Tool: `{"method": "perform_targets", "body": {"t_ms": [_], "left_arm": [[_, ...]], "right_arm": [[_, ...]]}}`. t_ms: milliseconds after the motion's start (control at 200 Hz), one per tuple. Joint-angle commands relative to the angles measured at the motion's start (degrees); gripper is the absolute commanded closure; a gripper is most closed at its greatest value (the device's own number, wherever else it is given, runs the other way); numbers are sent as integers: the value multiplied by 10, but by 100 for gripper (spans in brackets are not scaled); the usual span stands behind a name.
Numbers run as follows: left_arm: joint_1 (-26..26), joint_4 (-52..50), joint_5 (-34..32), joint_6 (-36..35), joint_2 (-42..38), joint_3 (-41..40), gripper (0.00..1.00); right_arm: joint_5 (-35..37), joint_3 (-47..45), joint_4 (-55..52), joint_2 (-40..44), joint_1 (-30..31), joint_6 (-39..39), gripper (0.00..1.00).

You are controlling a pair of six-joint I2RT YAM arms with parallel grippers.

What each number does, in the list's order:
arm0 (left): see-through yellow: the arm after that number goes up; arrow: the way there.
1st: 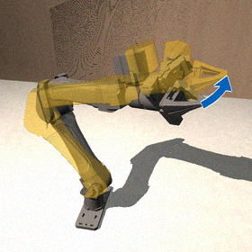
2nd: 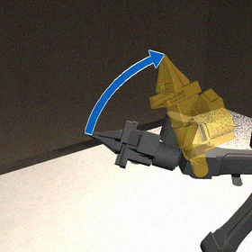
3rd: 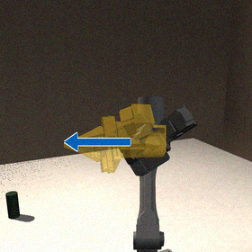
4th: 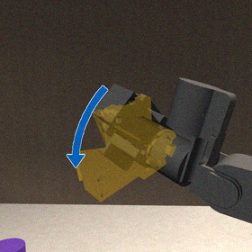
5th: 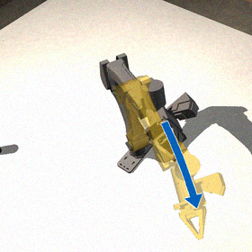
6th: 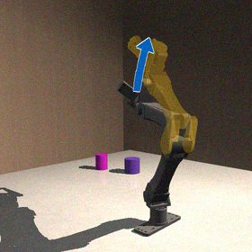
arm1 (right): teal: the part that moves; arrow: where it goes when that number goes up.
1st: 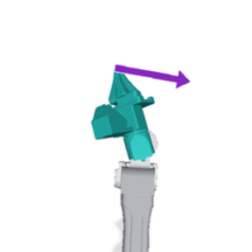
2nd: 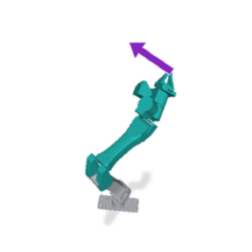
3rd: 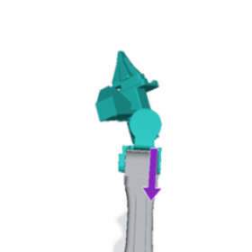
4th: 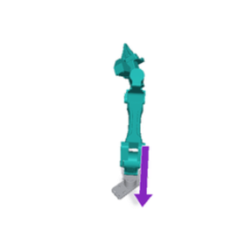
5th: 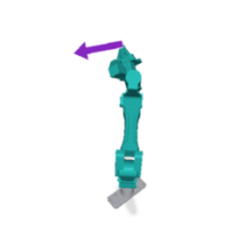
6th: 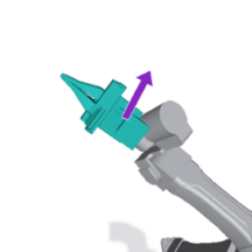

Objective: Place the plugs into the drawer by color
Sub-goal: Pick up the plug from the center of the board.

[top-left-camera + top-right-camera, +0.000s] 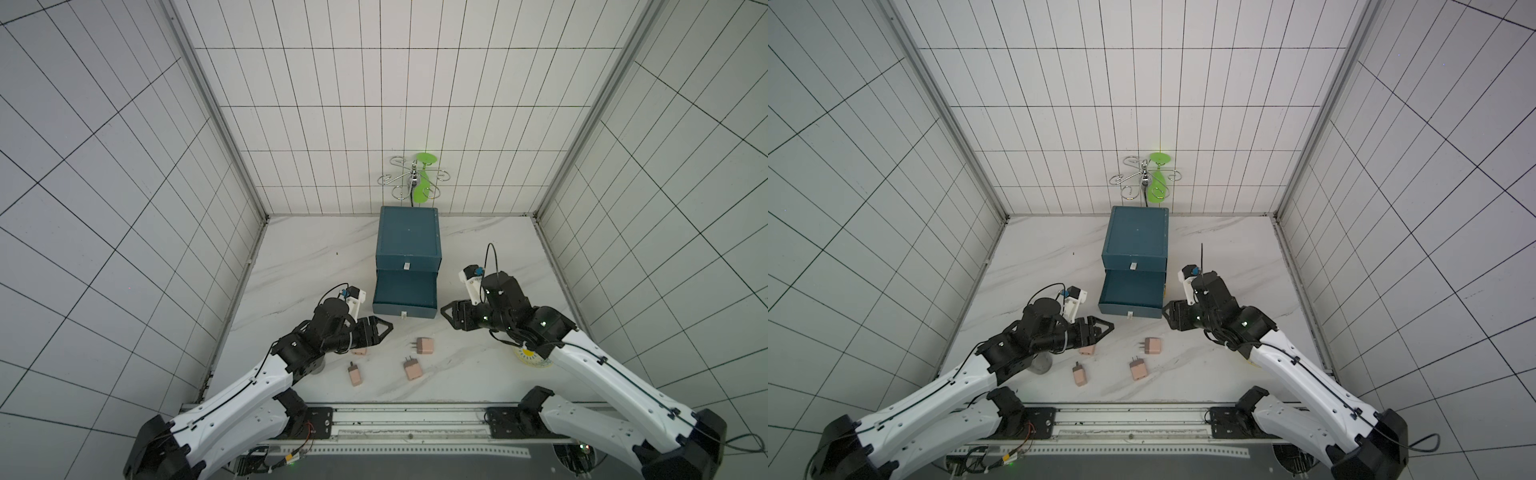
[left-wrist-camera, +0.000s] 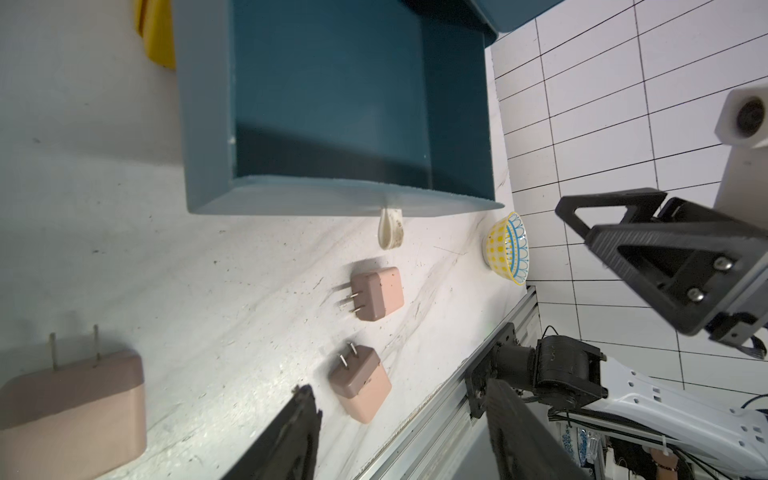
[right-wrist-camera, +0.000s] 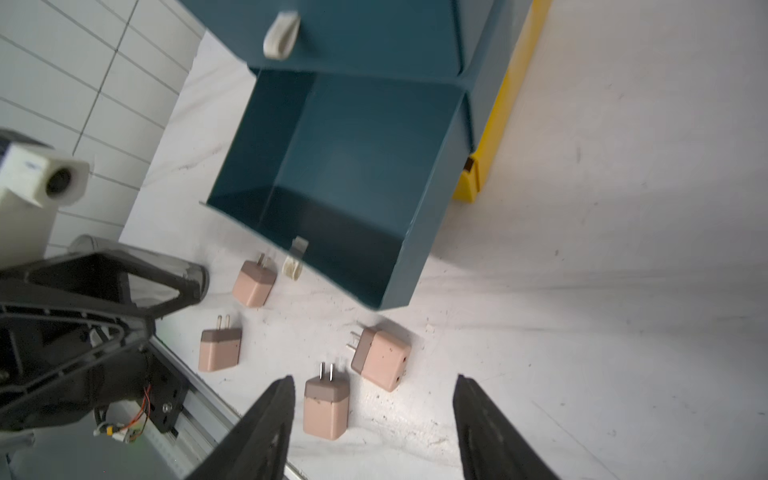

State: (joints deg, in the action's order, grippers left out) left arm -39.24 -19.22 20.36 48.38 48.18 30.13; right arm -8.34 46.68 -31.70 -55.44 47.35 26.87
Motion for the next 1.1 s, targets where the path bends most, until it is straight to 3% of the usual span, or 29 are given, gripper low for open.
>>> {"method": "perform_targets", "body": {"t_ms": [0, 160, 305, 705, 999, 1094], "left_arm": [[8, -92, -20, -51, -14, 52, 34], [14, -202, -48, -105, -22, 142, 37], [14, -161, -55, -122, -40, 148, 34], [22, -103, -57, -164, -5, 122, 33], [30, -91, -54, -161, 2, 111, 30], [30, -90, -57, -159, 9, 110, 30]], "right_arm": [[56, -31, -2, 0, 72, 38, 35], [127, -43, -1, -19, 185, 75, 30], [151, -49, 27, -77, 242, 95, 27], [97, -56, 146, -238, 299, 121, 26], [140, -59, 144, -297, 304, 151, 24], [147, -47, 135, -318, 306, 151, 28]]}}
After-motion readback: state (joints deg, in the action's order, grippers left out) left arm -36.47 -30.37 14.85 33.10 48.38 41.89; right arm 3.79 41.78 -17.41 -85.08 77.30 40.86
